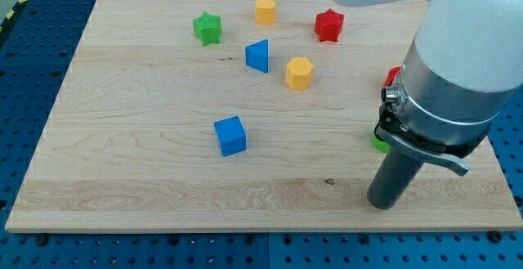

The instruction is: Place the yellow hexagon at the center of the board

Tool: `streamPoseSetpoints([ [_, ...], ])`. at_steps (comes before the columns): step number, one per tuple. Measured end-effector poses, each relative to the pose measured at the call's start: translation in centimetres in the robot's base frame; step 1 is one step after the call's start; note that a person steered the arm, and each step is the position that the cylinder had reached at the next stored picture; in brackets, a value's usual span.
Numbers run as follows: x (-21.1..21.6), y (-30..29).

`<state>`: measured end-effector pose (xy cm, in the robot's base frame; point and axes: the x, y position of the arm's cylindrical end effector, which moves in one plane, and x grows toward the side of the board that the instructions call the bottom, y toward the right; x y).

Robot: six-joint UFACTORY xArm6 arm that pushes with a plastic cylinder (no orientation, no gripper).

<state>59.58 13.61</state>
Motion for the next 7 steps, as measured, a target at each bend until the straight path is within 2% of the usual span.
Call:
streamPoseSetpoints([
  [3, 0.0, 0.2],
  [4, 0.0, 1.9],
  [7, -4.0, 2.6],
])
